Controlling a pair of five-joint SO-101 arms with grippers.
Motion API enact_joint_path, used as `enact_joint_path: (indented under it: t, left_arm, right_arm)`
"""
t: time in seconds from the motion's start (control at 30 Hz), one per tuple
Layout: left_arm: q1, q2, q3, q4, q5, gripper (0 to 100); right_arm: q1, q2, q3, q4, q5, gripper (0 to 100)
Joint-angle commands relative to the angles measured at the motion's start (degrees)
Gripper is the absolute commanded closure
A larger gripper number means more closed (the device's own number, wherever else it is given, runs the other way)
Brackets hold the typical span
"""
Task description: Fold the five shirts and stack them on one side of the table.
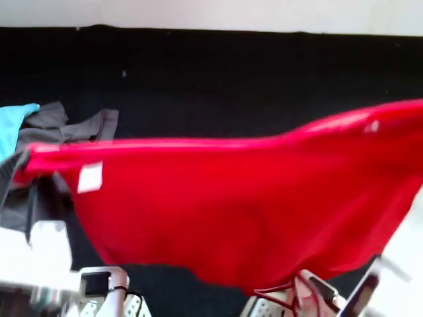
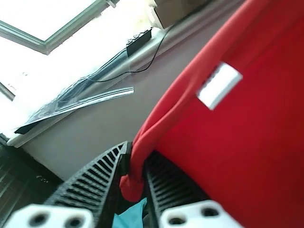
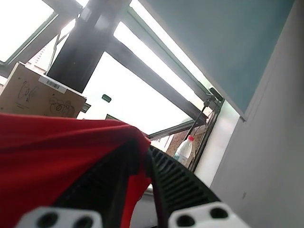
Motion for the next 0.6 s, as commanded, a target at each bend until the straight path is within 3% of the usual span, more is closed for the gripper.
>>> enact_joint_path:
  t: [0.0, 0.17, 0.3, 0.47, 0.57]
  left_arm:
    - [-0.9, 6.2, 9.1, -6.7, -0.3, 99]
    - [1.2, 18.1, 18.5, -17.8, -0.1, 99]
    - [3.4, 32.0, 19.6, -26.5, -0.1, 99]
    - [3.6, 52.5, 7.7, -32.9, -0.3, 99]
    - [3.7, 64.3, -3.2, -30.6, -0.2, 99]
  right_arm:
    - [-0.9, 5.9, 9.6, -3.8, 0.0, 99.3]
    - [-6.3, 12.8, 24.2, -4.4, 0.0, 99.3]
    - [-9.9, 20.8, 35.1, -13.2, 0.0, 99.3]
    - [-12.4, 33.7, 36.8, -27.2, 0.4, 99.3]
    - [-15.0, 40.0, 33.6, -24.6, 0.1, 99.3]
